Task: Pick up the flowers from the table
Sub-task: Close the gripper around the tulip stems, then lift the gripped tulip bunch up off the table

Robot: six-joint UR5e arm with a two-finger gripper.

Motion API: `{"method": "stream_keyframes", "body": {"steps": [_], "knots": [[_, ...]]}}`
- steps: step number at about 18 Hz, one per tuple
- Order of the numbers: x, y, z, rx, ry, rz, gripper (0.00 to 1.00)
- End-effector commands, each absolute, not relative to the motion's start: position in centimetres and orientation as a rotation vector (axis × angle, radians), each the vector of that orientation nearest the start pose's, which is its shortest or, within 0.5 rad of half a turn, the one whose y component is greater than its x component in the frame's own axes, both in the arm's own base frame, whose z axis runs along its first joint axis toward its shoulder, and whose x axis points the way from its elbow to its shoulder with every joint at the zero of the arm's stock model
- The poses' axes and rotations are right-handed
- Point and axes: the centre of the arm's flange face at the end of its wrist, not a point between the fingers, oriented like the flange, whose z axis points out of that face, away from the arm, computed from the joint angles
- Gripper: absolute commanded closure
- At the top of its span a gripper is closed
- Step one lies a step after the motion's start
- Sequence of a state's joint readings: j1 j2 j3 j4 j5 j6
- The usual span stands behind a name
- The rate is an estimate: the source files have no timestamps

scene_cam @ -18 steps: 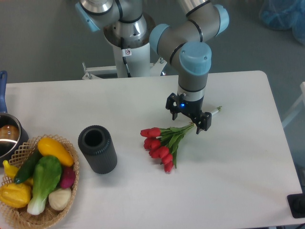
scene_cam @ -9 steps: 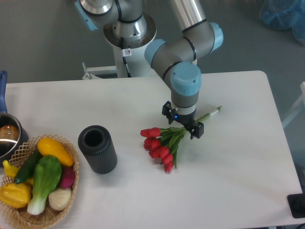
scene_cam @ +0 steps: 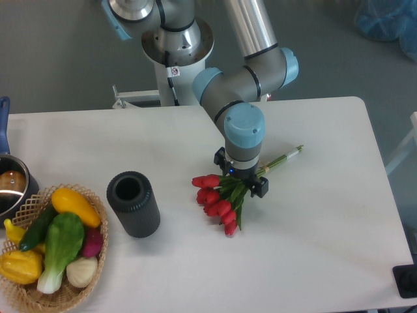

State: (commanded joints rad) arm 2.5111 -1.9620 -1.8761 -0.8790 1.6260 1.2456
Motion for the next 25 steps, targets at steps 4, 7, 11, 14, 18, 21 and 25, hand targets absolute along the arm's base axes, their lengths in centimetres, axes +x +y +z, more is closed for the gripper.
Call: {"method": "stream_keyframes", "body": {"steps": [4, 7, 11, 14, 18, 21, 25], "knots": [[-37.9, 43.5, 20.9, -3.162, 0.449, 0.056, 1.00], [-38.0, 43.4, 22.1, -3.158, 0.405, 0.086, 1.00], [-38.3, 42.8, 24.8, -3.143, 0.379, 0.139, 1.00], [-40.2, 42.2, 28.8, -3.114, 0.328, 0.200, 1.00], [-42.6, 42.1, 34.2, -3.143, 0.300, 0.123, 1.00], [-43.3, 43.7, 38.4, -3.045, 0.303, 0.139, 1.00], [-44.0, 44.1, 41.4, -3.019, 0.307, 0.153, 1.00]]}}
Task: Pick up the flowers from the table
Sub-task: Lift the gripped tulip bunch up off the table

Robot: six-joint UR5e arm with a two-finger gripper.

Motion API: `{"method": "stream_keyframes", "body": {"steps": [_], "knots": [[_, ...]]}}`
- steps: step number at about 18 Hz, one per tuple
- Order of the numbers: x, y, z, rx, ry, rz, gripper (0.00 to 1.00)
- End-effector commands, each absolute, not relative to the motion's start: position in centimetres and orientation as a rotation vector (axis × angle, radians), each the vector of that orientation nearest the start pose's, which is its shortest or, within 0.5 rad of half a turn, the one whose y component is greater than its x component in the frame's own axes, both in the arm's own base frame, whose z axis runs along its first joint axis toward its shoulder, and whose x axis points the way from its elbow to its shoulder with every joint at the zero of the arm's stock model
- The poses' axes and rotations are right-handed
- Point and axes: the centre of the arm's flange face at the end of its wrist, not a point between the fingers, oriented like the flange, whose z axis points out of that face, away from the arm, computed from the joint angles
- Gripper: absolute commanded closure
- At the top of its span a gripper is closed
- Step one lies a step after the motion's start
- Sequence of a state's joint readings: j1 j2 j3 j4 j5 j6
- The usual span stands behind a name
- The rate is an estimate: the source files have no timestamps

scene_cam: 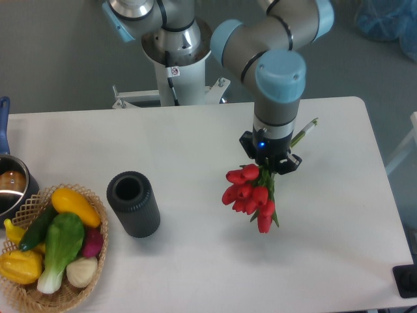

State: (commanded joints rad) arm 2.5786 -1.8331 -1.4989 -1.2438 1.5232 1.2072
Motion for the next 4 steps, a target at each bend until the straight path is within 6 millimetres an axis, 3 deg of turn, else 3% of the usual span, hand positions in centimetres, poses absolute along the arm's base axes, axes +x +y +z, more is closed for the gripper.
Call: {"method": "stream_keyframes", "body": {"steps": [4], "knots": [[-43.4, 43.1, 43.4, -3.033, 0.382, 0.128, 1.00]]}}
